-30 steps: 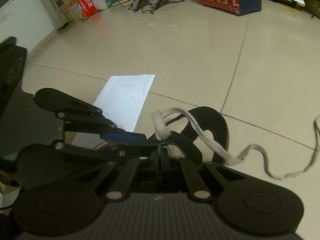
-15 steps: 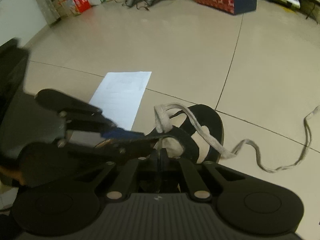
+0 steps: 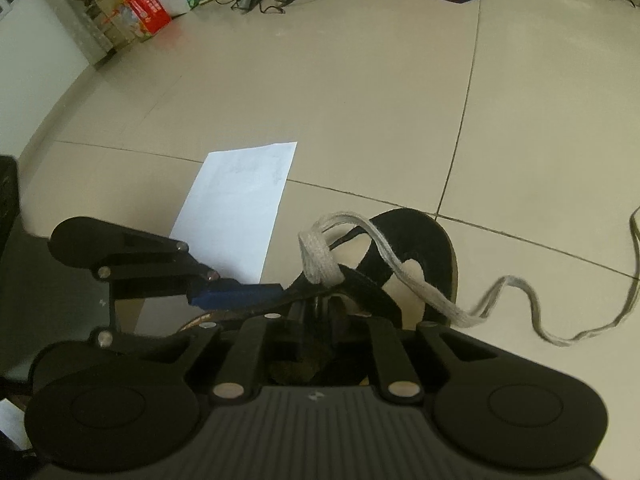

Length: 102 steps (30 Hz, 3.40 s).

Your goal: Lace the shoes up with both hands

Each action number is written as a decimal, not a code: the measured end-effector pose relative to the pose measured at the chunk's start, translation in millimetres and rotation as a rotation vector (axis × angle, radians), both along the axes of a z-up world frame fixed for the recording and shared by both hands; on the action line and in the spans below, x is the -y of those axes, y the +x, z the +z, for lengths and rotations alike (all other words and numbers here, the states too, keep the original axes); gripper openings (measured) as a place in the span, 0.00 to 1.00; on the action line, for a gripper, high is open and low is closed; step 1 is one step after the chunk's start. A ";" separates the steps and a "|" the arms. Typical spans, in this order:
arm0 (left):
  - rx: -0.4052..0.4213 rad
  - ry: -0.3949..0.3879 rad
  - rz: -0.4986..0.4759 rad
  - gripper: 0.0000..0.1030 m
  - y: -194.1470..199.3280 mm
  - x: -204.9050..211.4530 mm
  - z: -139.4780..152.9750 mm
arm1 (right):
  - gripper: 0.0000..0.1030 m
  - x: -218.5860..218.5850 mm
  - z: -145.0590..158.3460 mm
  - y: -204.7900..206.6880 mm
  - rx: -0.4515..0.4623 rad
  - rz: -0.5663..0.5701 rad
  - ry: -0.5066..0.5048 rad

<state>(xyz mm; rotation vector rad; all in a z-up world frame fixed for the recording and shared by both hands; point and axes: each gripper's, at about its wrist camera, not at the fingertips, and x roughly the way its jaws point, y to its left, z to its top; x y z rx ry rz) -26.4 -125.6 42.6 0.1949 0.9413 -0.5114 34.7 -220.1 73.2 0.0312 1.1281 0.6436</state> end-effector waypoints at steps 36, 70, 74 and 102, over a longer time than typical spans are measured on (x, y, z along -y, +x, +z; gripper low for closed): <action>-0.038 -0.021 0.038 0.24 9.2 -3.4 -8.4 | 0.03 12.3 -5.2 -20.6 0.088 -0.069 0.078; -0.066 -0.052 0.190 0.14 4.2 -15.0 -6.3 | 0.03 102.7 39.4 -97.0 0.030 -0.293 0.077; -0.083 -0.090 0.254 0.14 4.6 -26.4 -6.2 | 0.02 131.2 33.6 -100.2 0.024 -0.360 0.003; -0.100 -0.114 0.352 0.16 1.5 -33.8 -0.9 | 0.00 195.3 13.9 -116.0 0.090 -0.589 -0.274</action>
